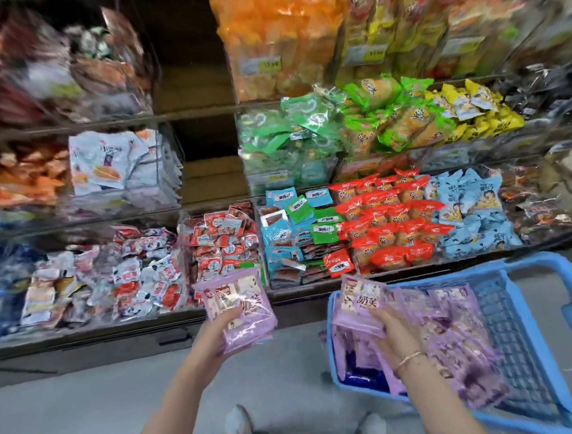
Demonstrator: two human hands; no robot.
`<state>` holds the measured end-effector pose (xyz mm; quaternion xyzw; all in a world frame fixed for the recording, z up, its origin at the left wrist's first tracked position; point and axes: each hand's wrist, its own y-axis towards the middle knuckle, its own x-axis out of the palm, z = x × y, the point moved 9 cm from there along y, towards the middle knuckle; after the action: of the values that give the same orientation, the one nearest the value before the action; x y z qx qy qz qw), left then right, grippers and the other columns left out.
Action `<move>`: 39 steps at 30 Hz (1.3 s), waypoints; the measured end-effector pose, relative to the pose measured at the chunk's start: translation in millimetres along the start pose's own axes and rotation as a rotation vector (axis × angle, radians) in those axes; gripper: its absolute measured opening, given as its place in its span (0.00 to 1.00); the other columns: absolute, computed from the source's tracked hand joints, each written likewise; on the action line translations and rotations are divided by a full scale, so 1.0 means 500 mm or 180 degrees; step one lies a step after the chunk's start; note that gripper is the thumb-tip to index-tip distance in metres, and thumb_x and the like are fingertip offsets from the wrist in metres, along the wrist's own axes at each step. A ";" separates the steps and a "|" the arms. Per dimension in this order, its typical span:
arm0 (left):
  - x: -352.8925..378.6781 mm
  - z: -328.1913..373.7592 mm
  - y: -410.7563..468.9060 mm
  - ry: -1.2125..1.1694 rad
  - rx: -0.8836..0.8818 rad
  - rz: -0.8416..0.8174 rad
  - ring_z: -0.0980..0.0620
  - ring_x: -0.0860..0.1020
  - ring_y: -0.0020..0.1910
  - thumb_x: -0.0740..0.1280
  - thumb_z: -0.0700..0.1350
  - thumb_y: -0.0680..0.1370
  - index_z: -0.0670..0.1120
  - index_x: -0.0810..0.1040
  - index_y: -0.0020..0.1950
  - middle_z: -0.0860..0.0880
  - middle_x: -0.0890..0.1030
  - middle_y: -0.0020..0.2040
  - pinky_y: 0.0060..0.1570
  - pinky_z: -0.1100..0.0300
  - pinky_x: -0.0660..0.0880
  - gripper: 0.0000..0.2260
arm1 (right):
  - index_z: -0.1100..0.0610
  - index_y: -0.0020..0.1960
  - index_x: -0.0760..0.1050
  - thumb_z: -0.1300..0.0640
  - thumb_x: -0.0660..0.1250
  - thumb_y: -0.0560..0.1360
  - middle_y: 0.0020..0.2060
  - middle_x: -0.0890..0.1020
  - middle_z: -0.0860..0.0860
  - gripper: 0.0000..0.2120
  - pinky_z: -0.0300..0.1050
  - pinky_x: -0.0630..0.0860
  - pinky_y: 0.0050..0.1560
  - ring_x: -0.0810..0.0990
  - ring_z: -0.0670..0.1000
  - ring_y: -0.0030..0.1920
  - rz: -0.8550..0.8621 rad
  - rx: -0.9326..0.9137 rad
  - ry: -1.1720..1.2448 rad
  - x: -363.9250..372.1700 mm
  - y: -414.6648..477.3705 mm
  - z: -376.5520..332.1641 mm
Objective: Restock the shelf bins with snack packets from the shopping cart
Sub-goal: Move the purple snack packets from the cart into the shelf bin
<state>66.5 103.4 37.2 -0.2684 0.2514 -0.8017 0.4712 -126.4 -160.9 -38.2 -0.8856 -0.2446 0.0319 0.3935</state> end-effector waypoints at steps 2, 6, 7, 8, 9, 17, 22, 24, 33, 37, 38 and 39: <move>-0.097 0.046 0.002 0.0057 0.0100 0.0105 0.53 0.83 0.39 0.62 0.42 0.78 0.47 0.77 0.54 0.53 0.85 0.45 0.39 0.58 0.78 0.07 | 0.59 0.47 0.73 0.64 0.62 0.76 0.38 0.79 0.57 0.03 0.46 0.70 0.34 0.78 0.54 0.34 -0.0181 -0.0084 0.0085 0.110 -0.029 0.010; -0.236 0.131 -0.006 0.0145 0.0128 0.0177 0.52 0.80 0.47 0.63 0.46 0.78 0.47 0.77 0.52 0.53 0.80 0.53 0.41 0.57 0.74 0.06 | 0.61 0.45 0.74 0.67 0.55 0.78 0.39 0.82 0.57 0.10 0.41 0.75 0.35 0.79 0.53 0.39 -0.0644 -0.0173 0.0380 0.305 -0.085 0.014; -0.258 0.157 -0.007 0.0141 0.0175 0.0171 0.53 0.79 0.49 0.64 0.47 0.77 0.48 0.78 0.52 0.53 0.79 0.54 0.45 0.55 0.74 0.07 | 0.63 0.46 0.74 0.67 0.54 0.78 0.40 0.82 0.58 0.10 0.40 0.76 0.36 0.79 0.53 0.41 -0.0723 -0.0196 0.0386 0.346 -0.096 0.008; -0.278 0.181 -0.005 0.0126 0.0232 0.0163 0.53 0.78 0.52 0.64 0.48 0.77 0.48 0.78 0.53 0.52 0.78 0.56 0.51 0.53 0.73 0.07 | 0.66 0.50 0.74 0.68 0.54 0.78 0.43 0.82 0.60 0.10 0.41 0.76 0.38 0.79 0.54 0.42 -0.0779 -0.0218 0.0375 0.384 -0.104 0.002; -0.294 0.203 -0.001 0.0103 0.0278 0.0145 0.51 0.77 0.56 0.64 0.48 0.77 0.48 0.78 0.55 0.51 0.77 0.59 0.58 0.50 0.72 0.10 | 0.67 0.55 0.73 0.70 0.55 0.77 0.47 0.80 0.62 0.11 0.43 0.76 0.41 0.79 0.55 0.44 -0.0798 -0.0252 0.0353 0.421 -0.112 -0.005; -0.332 0.311 0.075 -0.0208 0.0335 -0.0011 0.41 0.72 0.66 0.69 0.54 0.67 0.48 0.77 0.54 0.45 0.71 0.70 0.66 0.42 0.68 0.18 | 0.60 0.50 0.77 0.65 0.63 0.76 0.47 0.83 0.56 0.06 0.42 0.79 0.39 0.83 0.51 0.43 -0.1096 -0.0317 0.0172 0.620 -0.077 -0.055; -0.336 0.372 0.124 -0.0625 0.0378 0.0044 0.45 0.80 0.49 0.69 0.50 0.67 0.45 0.77 0.58 0.43 0.76 0.65 0.60 0.41 0.74 0.20 | 0.58 0.51 0.75 0.63 0.66 0.75 0.46 0.83 0.54 0.05 0.43 0.79 0.35 0.84 0.50 0.41 -0.1078 -0.0357 0.0130 0.718 -0.012 -0.125; -0.340 0.413 0.147 -0.0627 0.0474 0.0092 0.46 0.79 0.56 0.69 0.51 0.67 0.46 0.75 0.62 0.46 0.73 0.68 0.63 0.42 0.72 0.24 | 0.59 0.53 0.76 0.61 0.67 0.74 0.50 0.83 0.55 0.07 0.43 0.79 0.39 0.83 0.51 0.46 -0.1153 -0.0443 -0.0008 0.766 0.018 -0.163; -0.348 0.628 0.264 -0.0751 0.0890 0.0135 0.40 0.66 0.71 0.75 0.59 0.53 0.49 0.77 0.62 0.44 0.69 0.72 0.70 0.41 0.63 0.38 | 0.58 0.52 0.75 0.62 0.64 0.76 0.48 0.82 0.54 0.05 0.41 0.78 0.36 0.81 0.50 0.47 -0.1318 -0.1161 -0.0259 0.996 0.110 -0.389; -0.337 0.691 0.309 -0.0655 0.0992 -0.0009 0.55 0.71 0.61 0.76 0.53 0.62 0.52 0.80 0.53 0.60 0.80 0.56 0.58 0.54 0.72 0.20 | 0.57 0.54 0.74 0.62 0.63 0.77 0.45 0.82 0.51 0.06 0.42 0.79 0.39 0.82 0.47 0.43 -0.1326 -0.1435 -0.0267 1.085 0.151 -0.493; -0.340 0.697 0.328 -0.0604 0.0959 0.0006 0.57 0.70 0.58 0.73 0.54 0.64 0.52 0.79 0.54 0.62 0.78 0.53 0.57 0.56 0.71 0.20 | 0.57 0.54 0.74 0.62 0.63 0.77 0.44 0.82 0.49 0.06 0.41 0.80 0.39 0.82 0.46 0.43 -0.1271 -0.1464 -0.0288 1.106 0.175 -0.511; -0.347 0.699 0.346 -0.0573 0.0924 0.0047 0.56 0.68 0.58 0.72 0.54 0.64 0.51 0.76 0.57 0.61 0.74 0.53 0.59 0.55 0.69 0.23 | 0.56 0.54 0.73 0.62 0.63 0.77 0.44 0.82 0.48 0.07 0.39 0.80 0.39 0.82 0.44 0.43 -0.1218 -0.1490 -0.0314 1.124 0.196 -0.525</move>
<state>478.6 131.0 145.4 -0.2664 0.0916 -0.7988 0.5315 472.4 -138.2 149.1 -0.8875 -0.4265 -0.0569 0.1653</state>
